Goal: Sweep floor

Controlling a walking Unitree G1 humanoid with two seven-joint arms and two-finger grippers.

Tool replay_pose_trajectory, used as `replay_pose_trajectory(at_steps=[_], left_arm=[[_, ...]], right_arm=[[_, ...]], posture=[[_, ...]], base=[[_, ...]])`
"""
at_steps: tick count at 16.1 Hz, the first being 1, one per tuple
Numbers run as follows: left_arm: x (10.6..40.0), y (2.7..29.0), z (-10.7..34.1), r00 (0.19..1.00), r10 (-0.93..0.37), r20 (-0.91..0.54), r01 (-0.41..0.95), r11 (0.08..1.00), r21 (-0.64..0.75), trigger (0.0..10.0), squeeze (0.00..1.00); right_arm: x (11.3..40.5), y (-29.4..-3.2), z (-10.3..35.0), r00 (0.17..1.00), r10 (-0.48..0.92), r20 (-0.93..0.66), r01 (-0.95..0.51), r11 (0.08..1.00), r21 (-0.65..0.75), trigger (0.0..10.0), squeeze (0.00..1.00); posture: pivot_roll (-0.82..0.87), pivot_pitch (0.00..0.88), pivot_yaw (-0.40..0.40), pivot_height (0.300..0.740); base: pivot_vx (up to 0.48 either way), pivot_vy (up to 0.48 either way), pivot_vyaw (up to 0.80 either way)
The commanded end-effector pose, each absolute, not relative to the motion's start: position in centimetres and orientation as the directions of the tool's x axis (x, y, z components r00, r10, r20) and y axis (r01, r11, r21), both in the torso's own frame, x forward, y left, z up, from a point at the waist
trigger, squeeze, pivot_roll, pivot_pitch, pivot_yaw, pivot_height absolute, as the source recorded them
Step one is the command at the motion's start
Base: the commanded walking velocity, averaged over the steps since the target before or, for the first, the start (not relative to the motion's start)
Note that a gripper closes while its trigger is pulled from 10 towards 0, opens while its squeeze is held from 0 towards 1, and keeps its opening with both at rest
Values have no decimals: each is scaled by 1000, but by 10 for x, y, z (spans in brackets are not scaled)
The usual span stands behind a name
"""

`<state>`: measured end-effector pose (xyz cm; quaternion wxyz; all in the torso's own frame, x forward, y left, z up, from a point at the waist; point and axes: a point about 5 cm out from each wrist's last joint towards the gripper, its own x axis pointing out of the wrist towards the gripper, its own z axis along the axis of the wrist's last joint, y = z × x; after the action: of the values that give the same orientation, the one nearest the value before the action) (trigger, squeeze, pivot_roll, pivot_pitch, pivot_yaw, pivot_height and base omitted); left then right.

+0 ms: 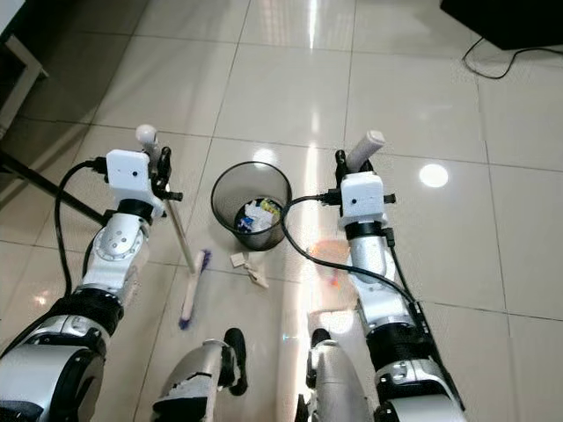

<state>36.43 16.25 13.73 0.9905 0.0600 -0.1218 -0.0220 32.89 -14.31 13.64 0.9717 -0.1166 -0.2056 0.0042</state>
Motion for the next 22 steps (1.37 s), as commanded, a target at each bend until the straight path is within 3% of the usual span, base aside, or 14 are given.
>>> replay_pose_trajectory(at_steps=[1, 4, 11, 14, 17, 22], left_arm=[[363, 159, 134, 970, -55, 236, 39, 997, 72, 10000, 0], [363, 148, 134, 966, -80, 244, 80, 997, 11, 10000, 0], [360, 98, 147, 917, -244, 316, 323, 919, -228, 10000, 0], [361, 90, 160, 908, -224, 355, 339, 890, -306, 10000, 0], [363, 92, 171, 889, -245, 386, 371, 881, -295, 10000, 0], [365, 97, 180, 833, -404, 379, 491, 854, -169, 10000, 0]], right_arm=[[326, -138, 133, 910, 58, 409, 32, 977, -210, 10000, 0], [326, -137, 131, 910, 56, 410, 35, 977, -212, 10000, 0], [320, -132, 108, 941, 42, 336, 27, 979, -200, 10000, 0], [319, -134, 108, 942, 24, 335, 34, 986, -166, 10000, 0], [315, -140, 107, 941, -15, 338, 61, 990, -127, 10000, 0], [308, -155, 107, 933, -70, 352, 111, 989, -98, 10000, 0]], posture=[[132, 391, 125, 740], [128, 382, 125, 740], [134, 358, 129, 740], [126, 337, 128, 740], [107, 300, 126, 740], [82, 255, 140, 740]], base=[[0, 0, 0], [0, 0, 0], [0, 0, 0], [0, 0, 0], [0, 0, 0], [0, 0, 0]])
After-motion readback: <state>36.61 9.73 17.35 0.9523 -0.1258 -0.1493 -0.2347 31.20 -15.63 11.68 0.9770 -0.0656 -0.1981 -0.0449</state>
